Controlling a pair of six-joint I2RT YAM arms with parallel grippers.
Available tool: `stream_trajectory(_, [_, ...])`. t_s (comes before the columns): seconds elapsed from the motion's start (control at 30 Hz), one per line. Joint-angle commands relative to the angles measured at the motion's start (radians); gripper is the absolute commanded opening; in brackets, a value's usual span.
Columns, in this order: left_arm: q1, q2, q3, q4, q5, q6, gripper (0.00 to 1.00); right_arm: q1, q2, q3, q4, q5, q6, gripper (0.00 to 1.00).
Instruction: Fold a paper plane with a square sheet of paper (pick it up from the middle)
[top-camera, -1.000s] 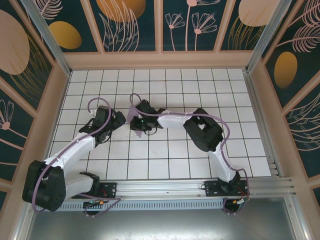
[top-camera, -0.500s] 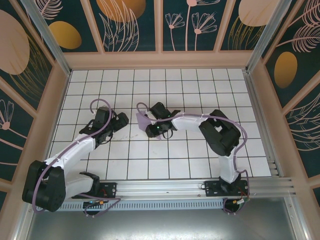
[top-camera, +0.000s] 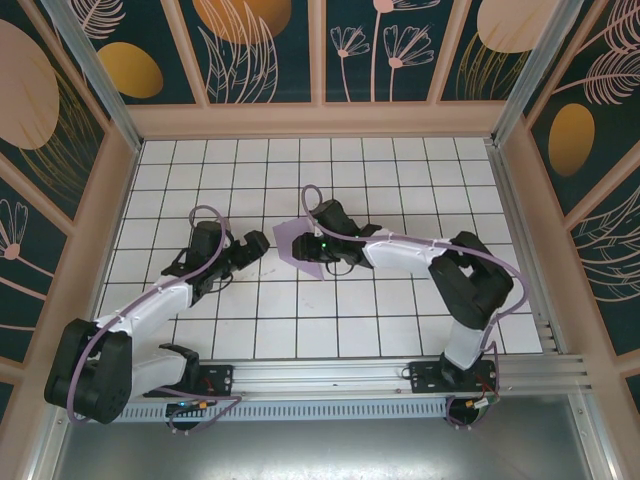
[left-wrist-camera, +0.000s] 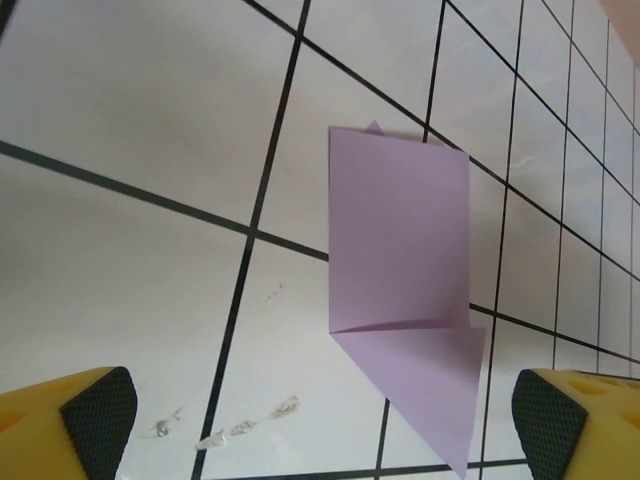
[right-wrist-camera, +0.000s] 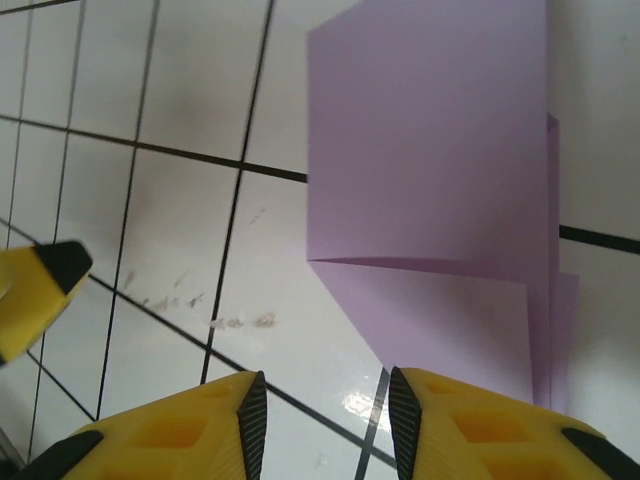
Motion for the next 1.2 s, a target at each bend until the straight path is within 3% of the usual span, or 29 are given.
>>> stream_trajectory(0.0, [-0.016,0.012,-0.03,0.087,0.056,-0.061,0.97,0.001,0.057,0.032,0.022,0.022,0.112,0.4])
stream_trajectory(0.37, [-0.088,0.137,0.012,0.133,0.093,-0.153,0.87,-0.047,0.146,-0.007,0.043,-0.021,0.149,0.36])
stream_trajectory(0.5, [-0.102,0.183,0.024,0.163,0.108,-0.181,0.82,-0.092,0.121,-0.096,0.125,-0.109,0.176,0.36])
stream_trajectory(0.7, [-0.12,0.246,0.046,0.213,0.147,-0.214,0.71,-0.163,0.102,-0.213,0.273,-0.278,0.212,0.36])
stream_trajectory(0.9, [-0.125,0.298,0.077,0.233,0.16,-0.223,0.52,-0.193,0.096,-0.261,0.339,-0.361,0.217,0.36])
stream_trajectory(1.17, [-0.128,0.391,0.133,0.236,0.164,-0.22,0.47,-0.209,0.101,-0.286,0.365,-0.394,0.217,0.36])
